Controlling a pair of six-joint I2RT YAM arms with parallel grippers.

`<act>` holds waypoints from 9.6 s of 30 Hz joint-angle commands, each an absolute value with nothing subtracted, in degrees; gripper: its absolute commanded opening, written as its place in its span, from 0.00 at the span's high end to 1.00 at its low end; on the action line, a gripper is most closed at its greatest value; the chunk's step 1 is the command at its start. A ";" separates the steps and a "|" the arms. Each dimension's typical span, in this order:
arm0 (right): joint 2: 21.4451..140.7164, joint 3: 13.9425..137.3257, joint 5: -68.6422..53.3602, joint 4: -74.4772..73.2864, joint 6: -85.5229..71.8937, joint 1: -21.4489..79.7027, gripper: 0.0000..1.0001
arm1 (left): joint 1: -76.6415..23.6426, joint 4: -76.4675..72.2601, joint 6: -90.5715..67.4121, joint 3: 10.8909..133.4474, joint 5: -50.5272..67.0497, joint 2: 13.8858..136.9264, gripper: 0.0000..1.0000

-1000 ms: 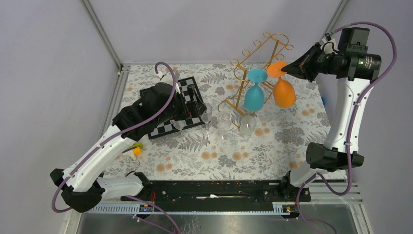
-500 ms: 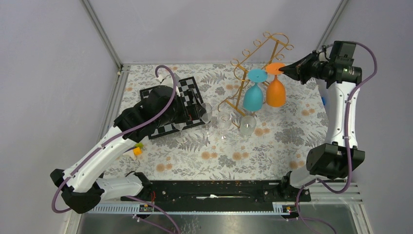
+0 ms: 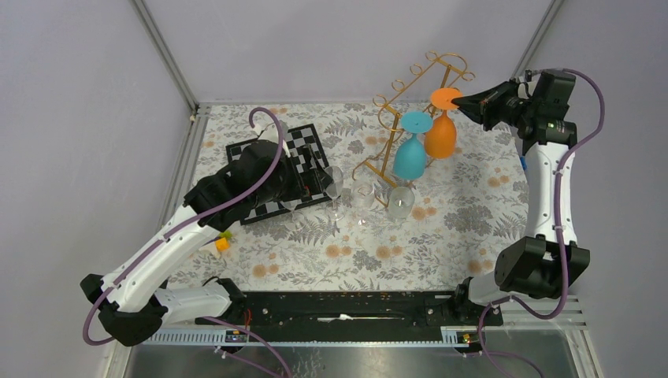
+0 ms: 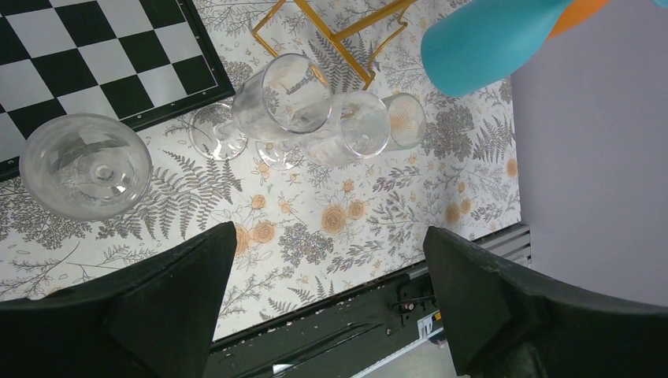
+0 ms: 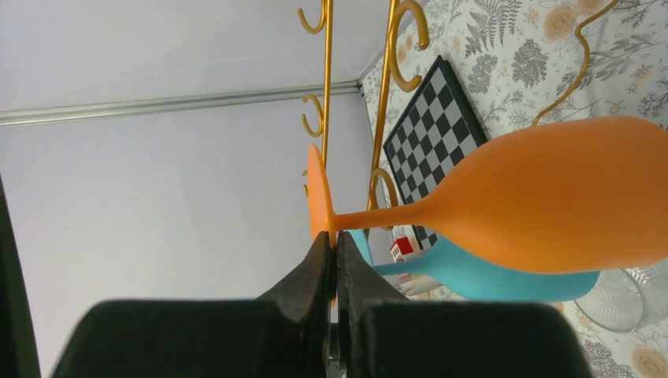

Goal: Place the wine glass upside down on the wine glass rack

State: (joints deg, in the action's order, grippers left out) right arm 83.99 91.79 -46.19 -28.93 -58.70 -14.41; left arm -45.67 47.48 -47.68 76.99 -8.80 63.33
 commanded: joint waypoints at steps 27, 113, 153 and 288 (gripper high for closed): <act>77.42 81.87 -48.09 -18.33 -64.49 -14.68 1.00 | -45.35 44.34 -50.27 74.61 -7.73 61.48 0.01; 78.13 87.10 -39.10 -31.40 -54.83 -10.20 0.20 | -44.96 43.77 -46.08 72.04 -10.96 58.22 0.01; 51.24 60.37 -33.06 -55.47 -28.18 -10.55 0.16 | -42.34 64.78 -27.35 84.41 -1.66 66.64 0.01; 57.77 91.93 -39.36 -62.93 -40.42 6.40 0.18 | -34.19 47.22 -44.38 100.28 29.08 61.61 1.00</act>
State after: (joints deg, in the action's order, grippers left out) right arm 57.04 90.08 -40.38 -64.77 -36.95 2.55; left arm -34.52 55.92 -41.10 100.51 25.93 62.96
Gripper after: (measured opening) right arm 0.840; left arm 0.126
